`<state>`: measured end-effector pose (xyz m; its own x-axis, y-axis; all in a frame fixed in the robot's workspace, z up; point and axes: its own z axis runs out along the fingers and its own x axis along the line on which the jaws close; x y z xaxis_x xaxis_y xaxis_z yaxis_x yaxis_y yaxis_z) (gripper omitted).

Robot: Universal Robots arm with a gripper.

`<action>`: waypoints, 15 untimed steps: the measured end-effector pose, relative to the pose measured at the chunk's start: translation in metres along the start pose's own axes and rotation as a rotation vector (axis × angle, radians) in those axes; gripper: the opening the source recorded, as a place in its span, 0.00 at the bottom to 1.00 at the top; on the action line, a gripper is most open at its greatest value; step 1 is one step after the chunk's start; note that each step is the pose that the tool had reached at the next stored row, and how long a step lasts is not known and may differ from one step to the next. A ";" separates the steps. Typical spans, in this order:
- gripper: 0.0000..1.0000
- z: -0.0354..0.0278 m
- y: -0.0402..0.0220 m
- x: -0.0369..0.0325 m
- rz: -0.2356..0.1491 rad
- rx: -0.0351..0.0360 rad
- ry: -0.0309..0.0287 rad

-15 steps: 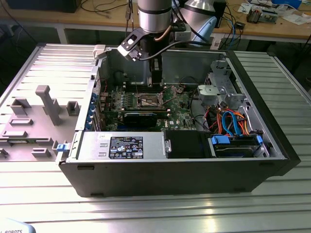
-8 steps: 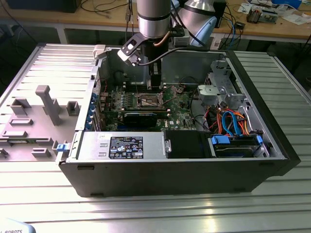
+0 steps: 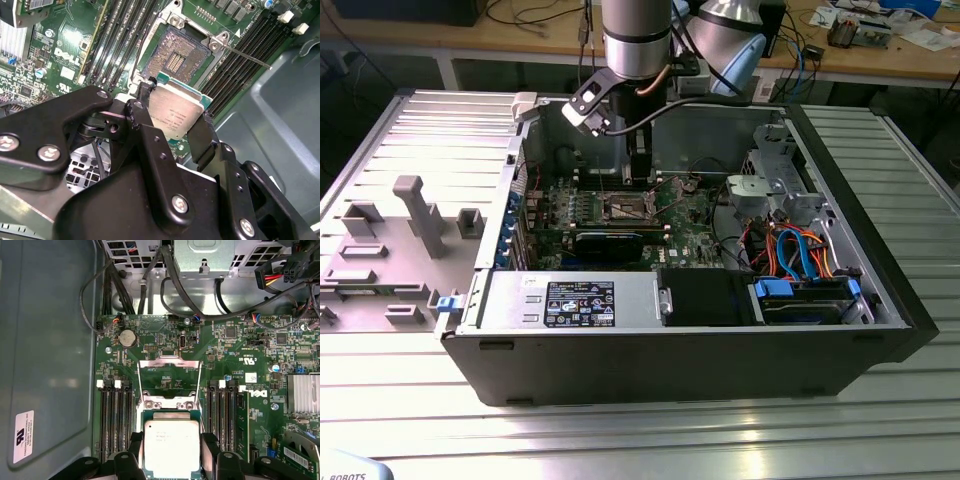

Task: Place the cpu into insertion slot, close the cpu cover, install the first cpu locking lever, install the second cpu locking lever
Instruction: 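Place the cpu into insertion slot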

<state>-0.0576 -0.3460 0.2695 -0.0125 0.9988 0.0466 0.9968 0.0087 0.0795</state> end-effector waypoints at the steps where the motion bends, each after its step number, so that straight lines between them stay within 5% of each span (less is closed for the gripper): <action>1: 0.54 0.0000 0.0000 0.0000 0.000 0.0000 0.0000; 4: 0.54 0.0022 -0.0005 -0.0001 0.000 -0.0003 0.0018; 8: 0.54 0.0079 -0.0025 -0.0004 0.001 -0.0004 0.0123; 15: 0.54 0.0194 -0.0078 -0.0009 0.001 -0.0003 0.0142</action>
<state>-0.0639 -0.3460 0.2495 -0.0125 0.9981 0.0608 0.9968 0.0076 0.0798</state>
